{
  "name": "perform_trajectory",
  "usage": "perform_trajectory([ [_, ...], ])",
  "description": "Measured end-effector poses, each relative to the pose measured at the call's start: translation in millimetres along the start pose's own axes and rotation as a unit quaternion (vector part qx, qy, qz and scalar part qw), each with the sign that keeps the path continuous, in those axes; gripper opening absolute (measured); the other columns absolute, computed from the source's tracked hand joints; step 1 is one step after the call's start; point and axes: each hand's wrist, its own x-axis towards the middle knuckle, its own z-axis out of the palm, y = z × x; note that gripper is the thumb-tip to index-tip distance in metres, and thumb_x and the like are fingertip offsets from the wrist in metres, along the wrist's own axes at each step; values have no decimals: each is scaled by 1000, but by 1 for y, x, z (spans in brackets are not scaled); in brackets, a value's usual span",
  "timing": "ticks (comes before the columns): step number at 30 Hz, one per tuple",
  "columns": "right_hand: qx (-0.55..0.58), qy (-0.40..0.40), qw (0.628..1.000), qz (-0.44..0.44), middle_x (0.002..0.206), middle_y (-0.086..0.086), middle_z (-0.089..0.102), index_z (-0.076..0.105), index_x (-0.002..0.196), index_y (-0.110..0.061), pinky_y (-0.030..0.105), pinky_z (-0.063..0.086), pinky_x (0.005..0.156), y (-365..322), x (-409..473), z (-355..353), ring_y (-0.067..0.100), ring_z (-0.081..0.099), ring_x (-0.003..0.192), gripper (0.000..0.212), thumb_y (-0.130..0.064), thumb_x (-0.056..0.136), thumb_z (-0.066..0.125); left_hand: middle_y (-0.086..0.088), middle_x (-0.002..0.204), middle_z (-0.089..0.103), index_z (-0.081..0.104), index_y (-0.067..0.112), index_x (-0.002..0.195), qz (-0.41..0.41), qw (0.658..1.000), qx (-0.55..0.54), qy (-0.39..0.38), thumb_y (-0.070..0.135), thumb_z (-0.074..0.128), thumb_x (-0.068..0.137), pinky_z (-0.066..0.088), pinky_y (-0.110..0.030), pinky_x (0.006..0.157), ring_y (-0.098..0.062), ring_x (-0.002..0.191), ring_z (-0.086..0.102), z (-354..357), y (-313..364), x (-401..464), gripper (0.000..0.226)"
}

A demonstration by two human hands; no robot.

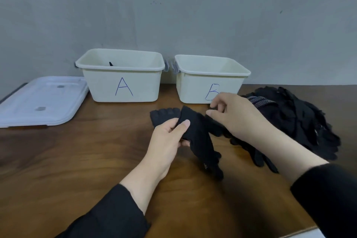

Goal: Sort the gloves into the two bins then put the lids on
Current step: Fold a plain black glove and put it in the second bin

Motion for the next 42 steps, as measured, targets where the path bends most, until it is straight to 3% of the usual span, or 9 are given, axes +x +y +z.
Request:
perform_trajectory([
  [6, 152, -90, 983, 54, 80, 4, 74, 71, 85, -19, 46, 61, 81, -15, -17, 24, 20, 73, 81, 57, -73, 81, 56, 11, 121, 70, 66, 29, 128, 12, 993, 101, -53, 20, 52, 100, 45, -38, 108, -8, 118, 61, 0, -6, 2, 32],
  [10, 178, -35, 982, 52, 68, -2, 68, 69, 78, -21, 51, 61, 76, -4, -12, 26, 30, 71, 76, 23, -42, 88, 69, 23, 136, 58, 58, 33, 138, 35, 977, 155, -141, 7, 47, 100, 35, -21, 112, 6, 130, 47, 1, -4, -2, 48],
  [13, 133, 0, 990, 42, 80, 23, 65, 60, 81, 0, 47, 59, 70, 5, -5, 19, 40, 63, 69, 27, -26, 89, 58, 20, 120, 67, 68, 32, 122, 98, 966, 233, -56, 18, 55, 100, 45, -18, 100, 5, 115, 58, -5, -7, 2, 30],
  [18, 119, 7, 993, 14, 75, 13, 67, 60, 82, -7, 61, 56, 79, 9, 5, -14, 40, 64, 75, 26, -33, 85, 62, 12, 137, 54, 55, 31, 138, 120, 790, 598, -57, 40, 58, 97, 38, -34, 104, -11, 124, 48, -39, -29, 30, 42],
  [22, 147, -23, 989, 6, 67, -1, 59, 57, 82, -6, 54, 60, 75, 3, 16, -37, 17, 58, 65, 33, -37, 86, 70, 14, 128, 59, 59, 36, 133, 146, 729, 667, -53, 39, 48, 102, 39, -34, 95, -12, 114, 52, -58, -29, 36, 33],
  [26, 151, -81, 985, -3, 69, 5, 56, 58, 85, 4, 21, 52, 55, -13, 27, -47, 13, 55, 64, 23, -15, 98, 58, 14, 128, 59, 60, 36, 132, 133, 717, 684, -20, 39, 47, 103, 39, -35, 94, -13, 114, 52, -85, -20, 29, 32],
  [33, 111, -135, 984, -33, 70, 11, 59, 64, 83, 2, 28, 52, 62, -41, 54, -38, 15, 56, 62, 13, -8, 92, 62, 13, 128, 60, 63, 35, 127, 70, 736, 670, 65, 35, 54, 99, 35, -36, 99, -13, 117, 54, -144, -3, 11, 29],
  [37, 27, 17, 995, -93, 86, 3, 70, 71, 92, -20, 36, 51, 77, -54, 84, -21, 23, 64, 81, 4, -19, 93, 67, 13, 129, 61, 64, 29, 127, 101, 765, 630, 93, 38, 56, 98, 31, -34, 105, -11, 122, 51, -151, 3, 3, 32],
  [42, 27, 130, 963, -235, 98, -4, 64, 74, 105, -16, 30, 43, 87, -48, 70, 13, 17, 57, 95, 14, -15, 95, 65, 6, 125, 64, 66, 24, 124, 125, 785, 591, 140, 29, 57, 99, 37, -35, 104, -16, 120, 53, -152, 9, 0, 28],
])
